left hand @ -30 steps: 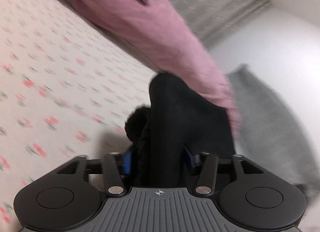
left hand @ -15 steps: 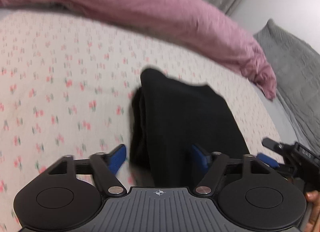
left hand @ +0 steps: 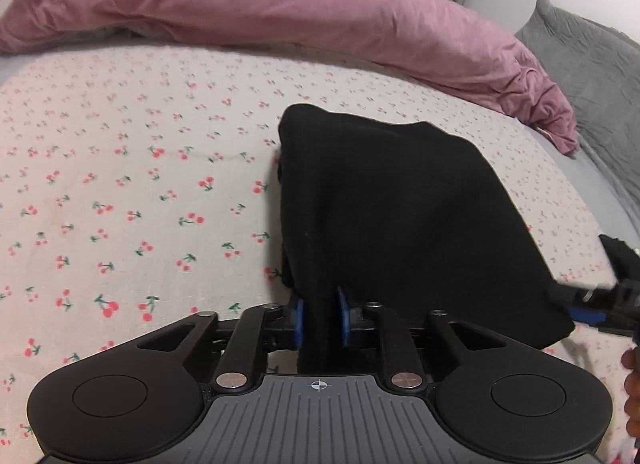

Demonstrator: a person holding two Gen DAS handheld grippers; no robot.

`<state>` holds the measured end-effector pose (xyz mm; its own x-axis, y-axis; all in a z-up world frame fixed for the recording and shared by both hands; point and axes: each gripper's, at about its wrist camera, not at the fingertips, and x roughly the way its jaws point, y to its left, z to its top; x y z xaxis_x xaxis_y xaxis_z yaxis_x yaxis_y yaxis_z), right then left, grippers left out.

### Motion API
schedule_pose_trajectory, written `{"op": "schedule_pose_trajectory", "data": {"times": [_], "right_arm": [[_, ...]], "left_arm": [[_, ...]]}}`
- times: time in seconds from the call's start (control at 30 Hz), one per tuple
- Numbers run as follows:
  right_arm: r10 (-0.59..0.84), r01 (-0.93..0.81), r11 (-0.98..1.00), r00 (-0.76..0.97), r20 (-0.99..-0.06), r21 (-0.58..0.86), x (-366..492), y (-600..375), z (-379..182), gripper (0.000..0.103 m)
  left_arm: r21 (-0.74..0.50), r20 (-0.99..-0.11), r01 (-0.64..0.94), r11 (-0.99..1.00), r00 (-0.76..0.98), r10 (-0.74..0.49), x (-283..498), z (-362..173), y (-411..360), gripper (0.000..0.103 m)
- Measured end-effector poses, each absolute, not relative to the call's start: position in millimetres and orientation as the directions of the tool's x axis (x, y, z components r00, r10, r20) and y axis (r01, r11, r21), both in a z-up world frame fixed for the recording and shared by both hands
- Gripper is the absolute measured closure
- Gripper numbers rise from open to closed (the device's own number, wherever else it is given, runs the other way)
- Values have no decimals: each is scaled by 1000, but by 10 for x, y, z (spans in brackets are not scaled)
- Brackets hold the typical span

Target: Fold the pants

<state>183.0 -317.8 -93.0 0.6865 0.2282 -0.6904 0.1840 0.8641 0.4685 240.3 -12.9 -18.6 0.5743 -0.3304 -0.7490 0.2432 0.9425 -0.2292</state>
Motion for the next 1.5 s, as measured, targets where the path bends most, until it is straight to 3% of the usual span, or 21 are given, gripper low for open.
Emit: {"op": "schedule_pose_trajectory", "data": {"times": [0.1, 0.17, 0.2, 0.23, 0.27, 0.33, 0.4, 0.57, 0.93, 1.5], "right_arm": [[224, 195, 860, 686, -692, 472, 1770, -3184, -902, 28], [229, 184, 858, 698, -679, 479, 1691, -3179, -799, 27], [228, 168, 867, 702, -675, 468, 1644, -3151, -742, 24], [223, 150, 881, 705, -673, 448, 1599, -3110, -692, 22], [212, 132, 897, 710, -672, 422, 1547, -3061, -638, 18], [185, 116, 918, 719, -670, 378, 1457, -2974, -571, 15], [158, 110, 934, 726, -669, 340, 1370, -2901, -512, 13], [59, 112, 967, 776, -628, 229, 1117, -2746, -432, 3], [-120, 152, 988, 754, -645, -7, 1154, -2495, -678, 2], [-125, 132, 990, 729, -673, -40, 1180, -2301, -794, 2]], "left_arm": [[-188, -737, 269, 945, 598, -317, 2282, -96, -147, 68], [-174, -732, 274, 946, 606, -311, 2181, -34, -136, 48], [-174, -729, 272, 947, 610, -309, 2136, 14, -138, 33], [-170, -722, 274, 946, 619, -309, 2078, 49, -149, 26], [-161, -711, 287, 944, 630, -313, 2012, 80, -154, 24], [-125, -704, 298, 946, 645, -297, 1873, 156, -231, 11], [-96, -716, 275, 957, 648, -258, 1760, 182, -316, 7], [-45, -723, 206, 977, 668, -175, 1517, 155, -443, 0], [34, -766, 108, 994, 641, -44, 1380, -108, -646, 0], [66, -763, 93, 993, 647, -10, 1382, -150, -635, 0]]}}
